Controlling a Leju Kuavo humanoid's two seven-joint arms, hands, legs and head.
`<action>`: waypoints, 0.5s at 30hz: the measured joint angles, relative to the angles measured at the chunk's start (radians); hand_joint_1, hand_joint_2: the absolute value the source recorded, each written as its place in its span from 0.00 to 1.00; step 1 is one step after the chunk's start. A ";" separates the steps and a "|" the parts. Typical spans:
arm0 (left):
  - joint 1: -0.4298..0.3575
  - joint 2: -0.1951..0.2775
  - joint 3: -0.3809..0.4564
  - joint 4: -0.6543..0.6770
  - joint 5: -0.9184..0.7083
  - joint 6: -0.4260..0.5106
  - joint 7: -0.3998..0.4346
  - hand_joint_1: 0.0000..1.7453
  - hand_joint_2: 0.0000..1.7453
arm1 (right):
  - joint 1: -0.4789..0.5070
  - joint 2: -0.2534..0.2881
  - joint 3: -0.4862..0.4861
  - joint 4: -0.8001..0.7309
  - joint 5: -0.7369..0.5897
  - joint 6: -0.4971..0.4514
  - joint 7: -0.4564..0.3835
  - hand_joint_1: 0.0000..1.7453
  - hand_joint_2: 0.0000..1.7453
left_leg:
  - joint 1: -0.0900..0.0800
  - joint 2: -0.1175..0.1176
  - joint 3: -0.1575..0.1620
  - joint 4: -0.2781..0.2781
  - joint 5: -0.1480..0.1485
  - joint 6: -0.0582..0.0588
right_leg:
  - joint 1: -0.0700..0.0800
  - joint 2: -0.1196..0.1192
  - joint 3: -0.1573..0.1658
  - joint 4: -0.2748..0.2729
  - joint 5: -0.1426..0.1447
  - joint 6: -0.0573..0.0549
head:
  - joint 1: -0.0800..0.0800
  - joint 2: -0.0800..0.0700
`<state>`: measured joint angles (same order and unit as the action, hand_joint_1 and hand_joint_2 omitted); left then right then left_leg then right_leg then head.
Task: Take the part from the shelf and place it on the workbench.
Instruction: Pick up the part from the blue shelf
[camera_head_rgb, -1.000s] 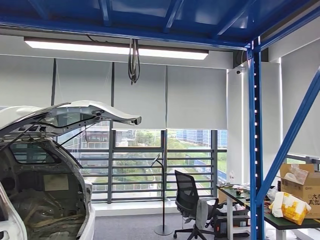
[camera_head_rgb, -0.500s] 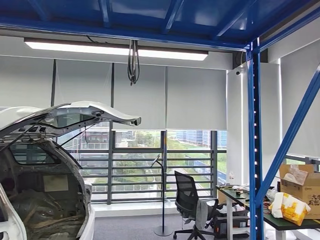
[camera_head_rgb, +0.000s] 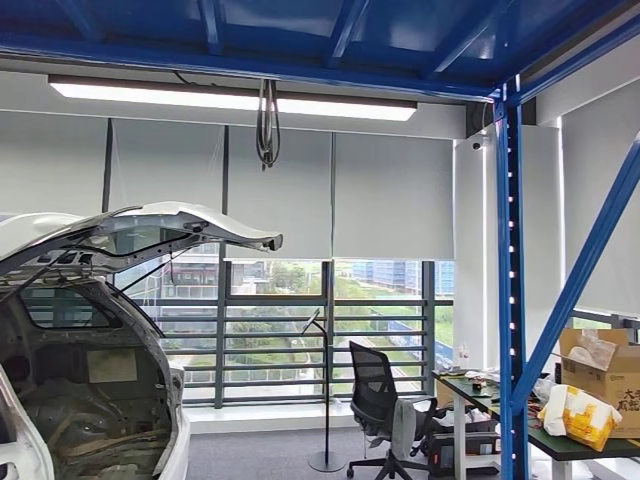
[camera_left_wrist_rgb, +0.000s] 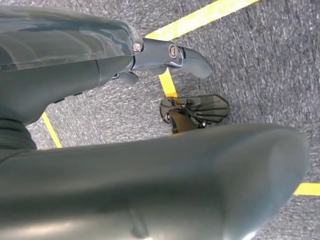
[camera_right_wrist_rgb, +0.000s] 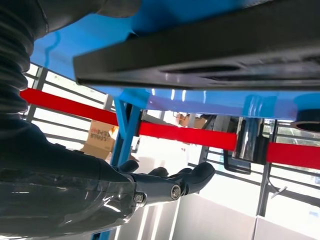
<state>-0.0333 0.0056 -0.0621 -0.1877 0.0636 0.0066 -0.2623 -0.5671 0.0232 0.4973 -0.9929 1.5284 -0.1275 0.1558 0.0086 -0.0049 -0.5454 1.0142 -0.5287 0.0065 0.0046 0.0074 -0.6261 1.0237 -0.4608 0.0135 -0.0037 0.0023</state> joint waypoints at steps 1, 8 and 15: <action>0.000 -0.002 0.000 0.000 0.000 -0.001 0.000 0.00 0.00 | -0.005 0.004 0.000 0.007 0.000 0.002 -0.001 0.00 1.00 | 0.000 0.000 0.000 0.000 0.000 0.000 | 0.000 0.000 0.000 0.000 0.000 0.000 | 0.000 0.000; 0.000 -0.010 0.000 0.000 0.002 -0.009 0.000 0.00 0.00 | -0.046 0.031 -0.002 0.095 -0.024 0.010 -0.017 0.00 1.00 | 0.000 0.000 0.000 0.000 0.000 0.000 | 0.000 0.000 0.000 0.000 0.000 0.000 | 0.000 0.000; 0.000 -0.017 0.001 0.000 0.007 -0.013 0.000 0.00 0.00 | -0.083 0.051 -0.007 0.188 -0.046 0.007 -0.028 0.00 1.00 | 0.000 0.000 0.000 0.000 0.000 0.000 | 0.000 0.000 0.000 0.000 0.000 0.000 | 0.000 0.000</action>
<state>-0.0331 -0.0113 -0.0614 -0.1877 0.0703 -0.0063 -0.2621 -0.6505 0.0739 0.4907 -0.8054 1.4825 -0.1202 0.1280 0.0086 -0.0049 -0.5451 1.0142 -0.5287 0.0065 0.0046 0.0073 -0.6259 1.0237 -0.4608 0.0135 -0.0037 0.0023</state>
